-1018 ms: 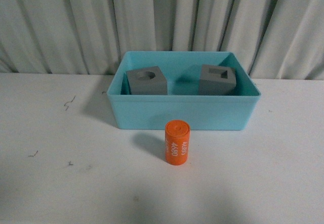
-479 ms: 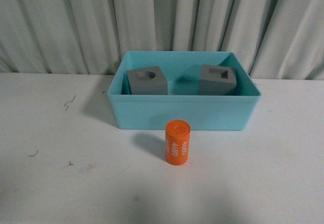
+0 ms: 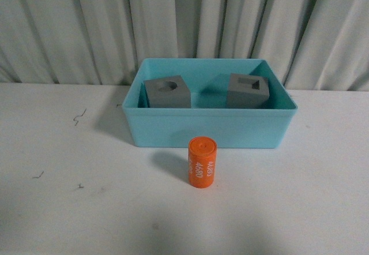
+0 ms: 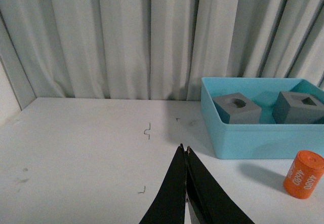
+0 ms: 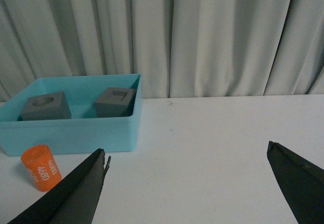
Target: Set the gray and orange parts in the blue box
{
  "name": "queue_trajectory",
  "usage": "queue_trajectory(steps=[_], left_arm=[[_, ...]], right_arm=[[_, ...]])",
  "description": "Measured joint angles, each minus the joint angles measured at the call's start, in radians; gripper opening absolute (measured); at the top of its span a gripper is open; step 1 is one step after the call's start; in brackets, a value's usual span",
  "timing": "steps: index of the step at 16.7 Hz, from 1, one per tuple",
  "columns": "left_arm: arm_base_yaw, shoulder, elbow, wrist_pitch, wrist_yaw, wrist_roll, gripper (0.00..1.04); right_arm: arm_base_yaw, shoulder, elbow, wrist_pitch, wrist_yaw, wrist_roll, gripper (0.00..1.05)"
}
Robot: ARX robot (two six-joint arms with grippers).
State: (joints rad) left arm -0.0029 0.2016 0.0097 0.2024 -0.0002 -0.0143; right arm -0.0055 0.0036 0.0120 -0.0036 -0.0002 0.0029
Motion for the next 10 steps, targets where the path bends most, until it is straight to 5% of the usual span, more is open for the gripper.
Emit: queue_trajectory(steps=[2,3,6,10], left_arm=[[0.0,-0.028,0.0,-0.029,0.0,0.0,0.02],[0.0,-0.195,0.006,-0.189,-0.002,0.0,0.02],[0.0,-0.195,0.001,-0.205,0.0,0.0,0.02],[0.001,-0.195,0.001,-0.206,0.0,0.0,0.46]], right_arm=[[0.0,0.0,0.0,0.0,0.0,0.0,0.98],[0.0,0.0,0.0,0.0,0.0,0.0,0.98],[0.0,0.0,0.0,0.0,0.0,0.0,0.98],[0.0,0.0,0.0,0.0,0.0,0.0,0.98]])
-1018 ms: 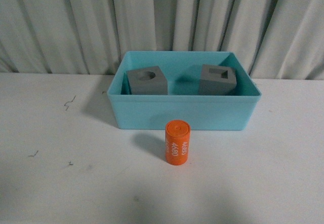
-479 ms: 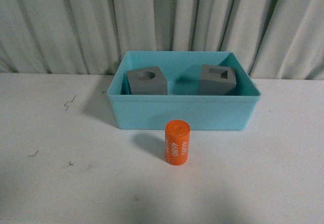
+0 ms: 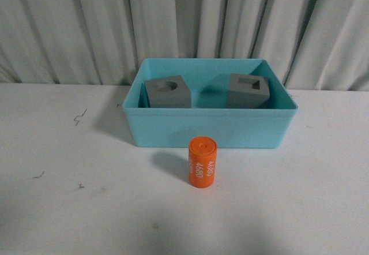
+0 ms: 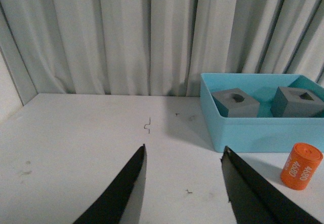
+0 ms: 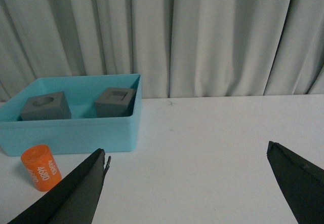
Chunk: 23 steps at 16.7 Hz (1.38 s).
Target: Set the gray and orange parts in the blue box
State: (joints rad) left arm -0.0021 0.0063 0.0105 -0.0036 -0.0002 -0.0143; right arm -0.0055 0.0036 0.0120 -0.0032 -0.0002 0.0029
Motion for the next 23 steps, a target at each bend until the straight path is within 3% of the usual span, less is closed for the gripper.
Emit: queue_trajectory(steps=[2,6,8,17,18,19,20,23], left_arm=[[0.0,0.0,0.0,0.0,0.0,0.0,0.7],[0.0,0.0,0.0,0.0,0.0,0.0,0.83],[0.0,0.0,0.0,0.0,0.0,0.0,0.98],[0.0,0.0,0.0,0.0,0.0,0.0,0.98],[0.0,0.0,0.0,0.0,-0.003,0.0,0.98],[0.0,0.0,0.0,0.003,0.003,0.0,0.98],[0.003,0.0,0.0,-0.002,0.0,0.0,0.98],[0.002,0.0,0.0,0.0,0.0,0.0,0.98]], right_arm=[[0.0,0.0,0.0,0.0,0.0,0.0,0.98],[0.0,0.0,0.0,0.0,0.0,0.0,0.98],[0.0,0.0,0.0,0.0,0.0,0.0,0.98],[0.008,0.005,0.003,-0.025,0.02,0.008,0.98],[0.085,0.144,0.086,-0.218,0.236,0.089,0.98],[0.034,0.294,0.111,-0.216,0.299,0.091,0.98],[-0.071,0.385,0.098,-0.104,0.218,0.044,0.98],[-0.193,0.863,0.127,0.276,-0.152,-0.187,0.98]])
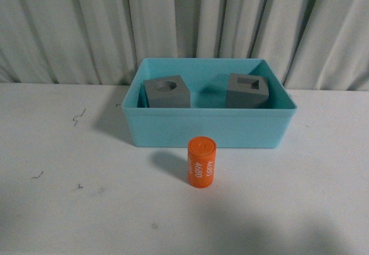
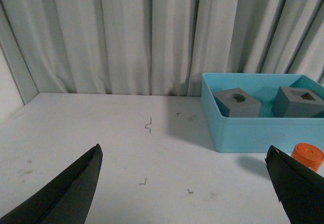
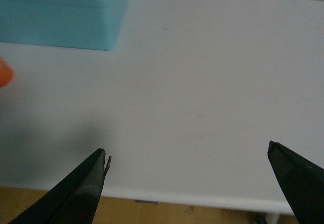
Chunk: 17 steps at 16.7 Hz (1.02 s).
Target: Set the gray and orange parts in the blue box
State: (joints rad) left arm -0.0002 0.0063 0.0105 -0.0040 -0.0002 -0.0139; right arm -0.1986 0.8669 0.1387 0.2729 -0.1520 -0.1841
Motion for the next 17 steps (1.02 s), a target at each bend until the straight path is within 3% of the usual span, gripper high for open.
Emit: queue_trajectory(steps=[1,5,9,17], left_arm=[[0.0,0.0,0.0,0.0,0.0,0.0,0.98],[0.0,0.0,0.0,0.0,0.0,0.0,0.98],[0.0,0.0,0.0,0.0,0.0,0.0,0.98],[0.0,0.0,0.0,0.0,0.0,0.0,0.98]], right_arm=[[0.012,0.15,0.048,0.06,-0.091,-0.054,0.98],[0.167,0.56,0.235,0.002,-0.258,-0.192,0.98],[0.313,0.872,0.423,0.095,-0.229,-0.239,0.98],[0.448,1.142,0.749,0.019,-0.256,-0.259,0.98]])
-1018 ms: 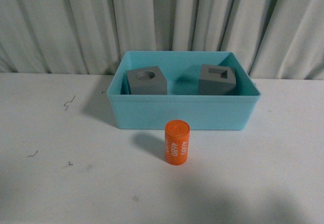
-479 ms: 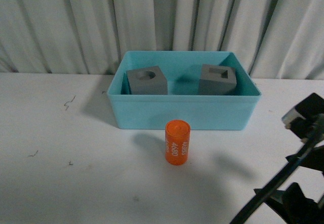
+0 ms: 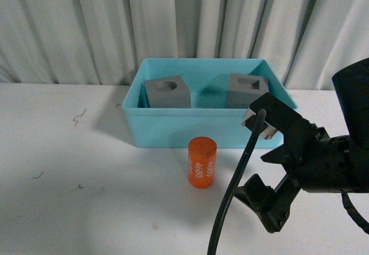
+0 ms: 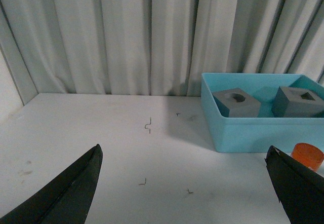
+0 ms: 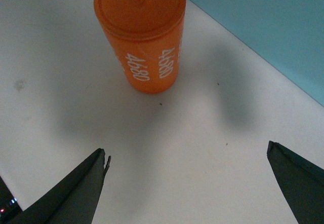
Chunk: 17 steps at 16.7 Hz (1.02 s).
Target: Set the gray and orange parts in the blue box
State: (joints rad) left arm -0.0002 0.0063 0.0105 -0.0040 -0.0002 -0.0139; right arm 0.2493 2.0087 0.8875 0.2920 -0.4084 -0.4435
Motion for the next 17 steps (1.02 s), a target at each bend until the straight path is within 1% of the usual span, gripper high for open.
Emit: queue_trajectory(steps=[4,7,17], left_arm=[[0.0,0.0,0.0,0.0,0.0,0.0,0.98],[0.0,0.0,0.0,0.0,0.0,0.0,0.98],[0.0,0.0,0.0,0.0,0.0,0.0,0.98]], right_arm=[[0.044,0.068,0.106,-0.029,-0.003,0.002,0.98],[0.072,0.098,0.14,-0.037,-0.007,0.005,0.98],[0.099,0.185,0.285,-0.083,-0.013,0.008,0.98]])
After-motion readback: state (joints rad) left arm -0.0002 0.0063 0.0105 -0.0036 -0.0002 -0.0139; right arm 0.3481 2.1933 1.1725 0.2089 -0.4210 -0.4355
